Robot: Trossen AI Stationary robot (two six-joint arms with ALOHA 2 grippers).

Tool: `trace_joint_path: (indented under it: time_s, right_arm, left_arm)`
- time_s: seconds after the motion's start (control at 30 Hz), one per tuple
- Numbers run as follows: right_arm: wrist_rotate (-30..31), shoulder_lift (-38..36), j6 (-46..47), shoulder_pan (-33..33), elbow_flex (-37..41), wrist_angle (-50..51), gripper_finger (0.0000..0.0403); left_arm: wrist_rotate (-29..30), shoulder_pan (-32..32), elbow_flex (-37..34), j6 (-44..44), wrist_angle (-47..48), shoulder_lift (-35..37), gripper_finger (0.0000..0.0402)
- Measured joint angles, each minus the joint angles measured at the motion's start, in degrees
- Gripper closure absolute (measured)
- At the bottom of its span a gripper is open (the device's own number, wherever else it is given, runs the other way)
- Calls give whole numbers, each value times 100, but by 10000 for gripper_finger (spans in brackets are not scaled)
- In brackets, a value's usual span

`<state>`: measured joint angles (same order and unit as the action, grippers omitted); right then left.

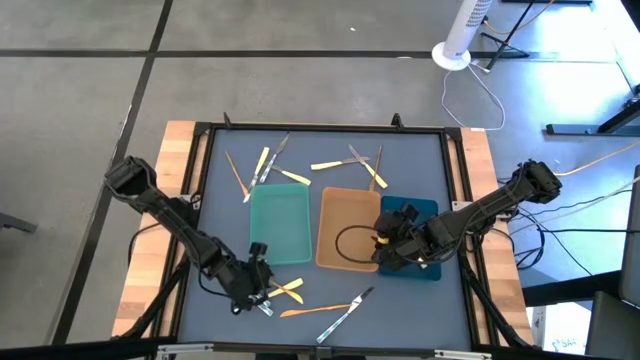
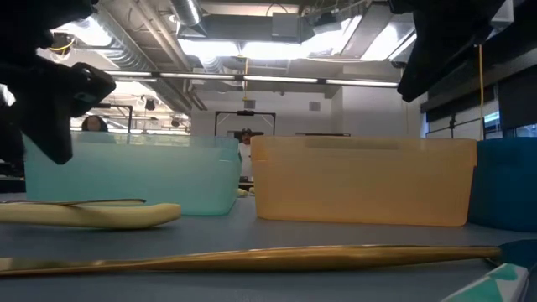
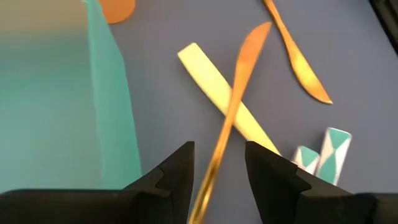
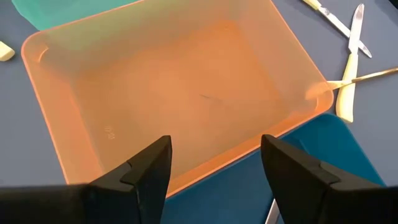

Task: Sort silverware by color (type)
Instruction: Put the gold knife into the green bin

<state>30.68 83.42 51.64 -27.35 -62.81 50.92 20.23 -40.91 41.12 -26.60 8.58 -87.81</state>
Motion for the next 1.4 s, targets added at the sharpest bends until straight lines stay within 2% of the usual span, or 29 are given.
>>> trace_joint_path:
  time_s: [0.47,0.77,1.07,1.4]
  right_arm:
    - [83,0,2,0,0,-11,168]
    - [85,2,2,-2,0,-11,168]
    - [85,2,4,-2,0,-9,168]
    - [87,2,6,0,0,-29,168]
  left_arm:
    - [74,-320,0,-693,0,-219,270]
    - [565,-310,0,-933,-4,-302,270]
    - [532,-307,0,-940,26,-340,270]
    - [297,-303,11,-1031,70,-761,270]
